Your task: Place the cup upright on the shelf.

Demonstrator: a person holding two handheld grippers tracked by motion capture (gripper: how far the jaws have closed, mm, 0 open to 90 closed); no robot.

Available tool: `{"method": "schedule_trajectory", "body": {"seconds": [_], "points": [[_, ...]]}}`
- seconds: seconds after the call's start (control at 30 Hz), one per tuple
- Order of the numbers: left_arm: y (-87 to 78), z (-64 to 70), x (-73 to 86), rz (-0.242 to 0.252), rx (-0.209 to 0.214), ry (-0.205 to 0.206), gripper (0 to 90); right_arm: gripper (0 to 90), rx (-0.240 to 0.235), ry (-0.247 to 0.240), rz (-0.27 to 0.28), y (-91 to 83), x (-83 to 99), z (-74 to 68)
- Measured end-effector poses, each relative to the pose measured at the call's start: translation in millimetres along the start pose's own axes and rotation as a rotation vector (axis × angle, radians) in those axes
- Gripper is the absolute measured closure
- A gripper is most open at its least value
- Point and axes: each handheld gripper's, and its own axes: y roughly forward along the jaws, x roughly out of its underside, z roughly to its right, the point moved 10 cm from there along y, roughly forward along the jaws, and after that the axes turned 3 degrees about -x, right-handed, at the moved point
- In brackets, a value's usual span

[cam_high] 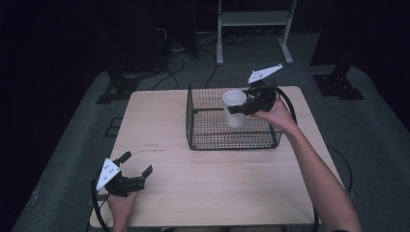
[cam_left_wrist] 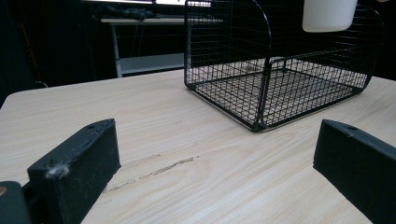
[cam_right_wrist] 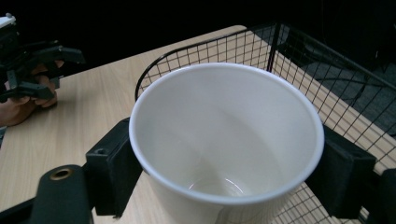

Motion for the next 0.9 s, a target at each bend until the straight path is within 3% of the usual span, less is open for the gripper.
{"method": "schedule_trajectory", "body": {"seconds": [0.43,0.57,0.9], "points": [[-0.2,0.2,-0.5,0.004,0.003,0.000,0.0,19.6,-0.001,0.004,0.008,22.1,-7.6,16.7],[-0.5,0.3,-0.8,0.006,0.002,0.002,0.0,19.5,-0.001,0.032,0.012,30.6,-2.6,26.2],[-0.9,0.6,-1.1,0.009,0.003,0.006,0.0,19.5,0.002,0.050,-0.009,50.3,7.2,38.1]]}}
